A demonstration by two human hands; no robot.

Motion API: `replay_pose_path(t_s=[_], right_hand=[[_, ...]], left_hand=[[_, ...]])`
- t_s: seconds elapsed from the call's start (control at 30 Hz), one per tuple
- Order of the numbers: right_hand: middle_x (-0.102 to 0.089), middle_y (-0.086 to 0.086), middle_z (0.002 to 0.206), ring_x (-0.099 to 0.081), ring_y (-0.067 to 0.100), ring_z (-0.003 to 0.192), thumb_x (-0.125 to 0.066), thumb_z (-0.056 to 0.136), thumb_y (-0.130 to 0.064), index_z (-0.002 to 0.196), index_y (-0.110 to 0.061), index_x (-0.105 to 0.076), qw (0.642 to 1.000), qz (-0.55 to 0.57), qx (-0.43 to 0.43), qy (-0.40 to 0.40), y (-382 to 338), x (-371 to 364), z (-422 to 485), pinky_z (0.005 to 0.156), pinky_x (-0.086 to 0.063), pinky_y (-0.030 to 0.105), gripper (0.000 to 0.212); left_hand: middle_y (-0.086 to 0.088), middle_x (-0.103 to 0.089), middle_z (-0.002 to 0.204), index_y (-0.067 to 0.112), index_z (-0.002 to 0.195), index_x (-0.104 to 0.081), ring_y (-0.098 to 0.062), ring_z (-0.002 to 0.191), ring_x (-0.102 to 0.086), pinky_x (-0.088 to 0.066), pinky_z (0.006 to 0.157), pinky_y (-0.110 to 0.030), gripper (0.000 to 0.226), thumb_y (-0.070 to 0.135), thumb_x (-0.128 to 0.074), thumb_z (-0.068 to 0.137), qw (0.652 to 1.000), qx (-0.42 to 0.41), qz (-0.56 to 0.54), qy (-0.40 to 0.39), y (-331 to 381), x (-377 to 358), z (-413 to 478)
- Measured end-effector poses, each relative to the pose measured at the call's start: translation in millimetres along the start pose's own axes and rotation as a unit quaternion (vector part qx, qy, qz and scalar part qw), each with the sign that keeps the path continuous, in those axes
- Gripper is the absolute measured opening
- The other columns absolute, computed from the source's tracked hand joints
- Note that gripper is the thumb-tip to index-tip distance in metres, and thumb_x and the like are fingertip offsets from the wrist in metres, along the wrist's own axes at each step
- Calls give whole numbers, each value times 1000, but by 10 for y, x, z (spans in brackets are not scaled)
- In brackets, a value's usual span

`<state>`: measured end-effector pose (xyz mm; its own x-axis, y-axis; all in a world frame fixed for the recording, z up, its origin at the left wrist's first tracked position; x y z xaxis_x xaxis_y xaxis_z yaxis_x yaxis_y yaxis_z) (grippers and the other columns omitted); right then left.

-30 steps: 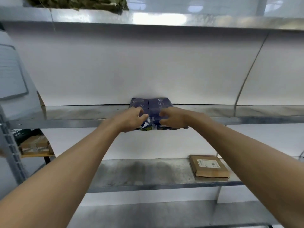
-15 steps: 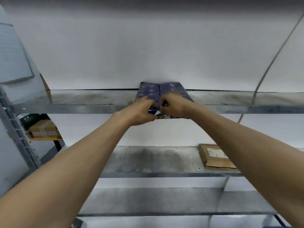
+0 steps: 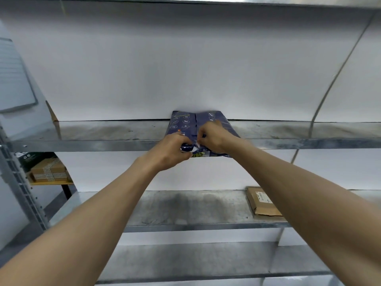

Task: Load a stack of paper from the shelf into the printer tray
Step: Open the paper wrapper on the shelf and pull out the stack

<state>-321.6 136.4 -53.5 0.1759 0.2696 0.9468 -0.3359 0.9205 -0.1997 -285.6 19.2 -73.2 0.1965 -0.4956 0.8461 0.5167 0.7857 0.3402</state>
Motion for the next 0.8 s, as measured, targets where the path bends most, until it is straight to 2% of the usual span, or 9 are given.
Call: replay_pose_path(t_s=[0.07,0.13,0.23,0.33,0.4,0.47,0.53,0.63,0.8], right_hand=[[-51,9,79,-45,43,106,-52,89,-8,56,-10,-54,1000,-13,-8,-14,-17,-30,-1,101,-40,55,33],[-44,11,98,-37,35,116,-44,95,-12,58,-15,-39,999,-26,-5,-31,-78,-45,-64,95,-35,46,38],[-37,10,104,-34,33,115,-38,99,-21,62,-16,-33,999,-12,15,-35,-140,-9,-183,87,-34,42,37],[-44,15,102,-36,30,103,-40,99,-23,71,-9,-42,996,48,35,-60,-120,12,-310,83,-38,35,32],[-51,11,103,-41,28,105,-44,97,-24,81,-9,-55,994,62,55,-73,-105,36,-413,84,-38,32,24],[-50,-6,92,-42,24,104,-49,94,-25,78,-24,-57,992,51,79,-79,-106,48,-531,94,-38,38,19],[-57,-8,85,-50,22,92,-53,92,-21,78,-23,-59,991,52,97,-80,-107,10,-619,87,-48,44,14],[-72,5,93,-65,24,87,-52,90,-18,96,-12,-64,988,116,92,-50,-96,-30,-694,82,-54,48,15],[-65,4,112,-60,21,97,-42,93,-15,117,-15,-57,989,114,99,2,-69,-27,-689,86,-49,37,29]], left_hand=[[-8,-62,114,9,117,-70,-25,98,-60,-50,89,-35,34,19,-70,84,1000,-1,-4,2,-10,-2,2],[-8,-63,113,10,115,-70,-25,97,-60,-50,89,-37,32,20,-71,84,1000,-1,-11,2,-18,6,1],[-6,-63,112,11,115,-70,-23,97,-61,-51,89,-37,31,21,-70,85,999,2,-36,2,-18,22,-7],[-7,-66,107,10,113,-72,-23,91,-61,-52,85,-35,28,23,-70,87,999,9,-44,-8,-5,50,-18],[-13,-69,95,9,98,-73,-30,83,-63,-56,81,-44,26,33,-69,86,998,10,-66,-20,-8,59,-33],[-14,-70,87,12,90,-72,-32,82,-67,-57,78,-50,36,47,-64,83,996,19,-81,-16,-11,90,-51],[-7,-71,82,17,90,-73,-28,81,-68,-56,78,-49,50,61,-53,78,999,23,-48,4,-20,129,-50],[-1,-73,83,22,93,-73,-25,82,-67,-53,81,-47,42,55,-48,81,1000,14,-3,26,25,175,-35],[-6,-73,82,14,90,-70,-30,82,-65,-53,79,-47,42,46,-44,84,998,12,3,66,43,289,-14]])
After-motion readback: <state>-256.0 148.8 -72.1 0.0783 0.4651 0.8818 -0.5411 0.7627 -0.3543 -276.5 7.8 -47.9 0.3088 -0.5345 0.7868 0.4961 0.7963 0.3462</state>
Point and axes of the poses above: each hand's wrist, its own z-axis towards the middle knuckle, its own x-axis out of the back of the hand, y = z × x, the point moved 8 cm from there along z, towards the middle knuckle
